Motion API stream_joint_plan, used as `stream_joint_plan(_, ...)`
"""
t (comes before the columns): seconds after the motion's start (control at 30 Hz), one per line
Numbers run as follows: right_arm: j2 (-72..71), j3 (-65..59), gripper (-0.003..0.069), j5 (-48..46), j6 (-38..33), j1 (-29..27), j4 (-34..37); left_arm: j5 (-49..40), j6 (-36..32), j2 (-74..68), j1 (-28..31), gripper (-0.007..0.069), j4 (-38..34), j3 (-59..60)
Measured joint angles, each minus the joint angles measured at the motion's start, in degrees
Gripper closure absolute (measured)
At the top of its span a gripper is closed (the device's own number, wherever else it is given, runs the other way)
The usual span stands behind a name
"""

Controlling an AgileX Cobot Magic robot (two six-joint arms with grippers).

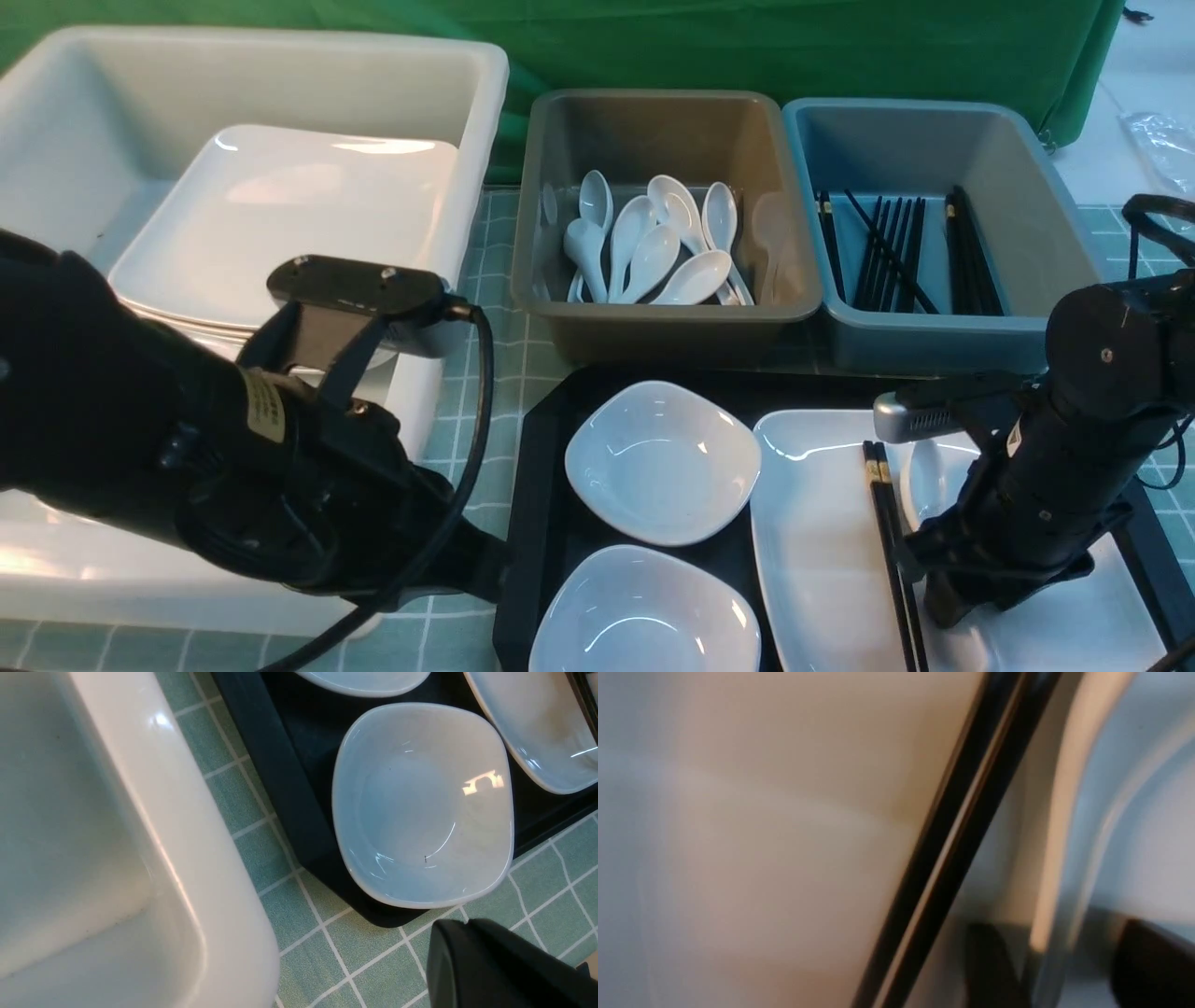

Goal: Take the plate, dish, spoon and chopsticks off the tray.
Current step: Use the right arm to grab a soup spoon from the plate, then use the right arm to put the soup spoon into the small storage box in the middle

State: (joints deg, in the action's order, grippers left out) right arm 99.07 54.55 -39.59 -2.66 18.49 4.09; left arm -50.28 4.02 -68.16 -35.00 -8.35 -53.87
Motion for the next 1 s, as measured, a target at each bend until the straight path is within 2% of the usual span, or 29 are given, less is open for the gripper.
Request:
stream_joint_plan(0.1,-0.1,0.1,0.0521,-0.1,-0.1,0.0,0.0,0.0,0.0,0.0,0.0,0.062,0.3,0.0)
stream_joint_plan(0.13,-0.8,0.1,0.0528,-0.9,-0.2,0.0,0.1,0.0,0.0,0.0,0.0,0.0617,0.4,0.0)
stream_joint_plan(0.33,-8.1,2.6,0.0519,-4.6,-0.2,0.3,1.4,0.0,0.0,0.0,0.0,0.0616,0.8,0.0)
stream_joint_plan(0.43,-12.8,9.8,0.0519,-5.2,-0.4,1.8,3.5,-0.1,0.0,0.0,0.0,0.0616,1.1,0.0)
stream_joint_plan(0.53,-11.3,19.5,0.0519,-5.4,-2.0,2.1,5.4,-0.3,0.0,0.0,0.0,0.0616,1.2,0.0)
stream_joint_plan(0.63,-6.4,27.7,0.0519,-6.1,-2.7,2.2,6.7,-0.5,0.0,0.0,0.0,0.0616,1.2,-0.1)
stream_joint_plan(0.73,4.7,44.5,0.0519,-6.8,-2.8,2.2,8.4,-1.1,0.0,0.0,0.0,0.0616,1.1,-0.1)
stream_joint_plan(0.9,18.7,60.2,0.0516,-7.0,0.1,2.2,8.8,-3.5,0.0,0.0,0.0,0.0616,1.0,-0.1)
stream_joint_plan(0.97,22.4,64.5,0.0484,-7.4,1.2,2.3,8.9,-3.9,0.0,0.0,0.0,0.0616,1.0,-0.1)
stream_joint_plan(1.0,24.0,66.2,0.0445,-7.7,1.8,2.4,8.9,-4.1,0.0,0.0,0.0,0.0616,1.0,-0.1)
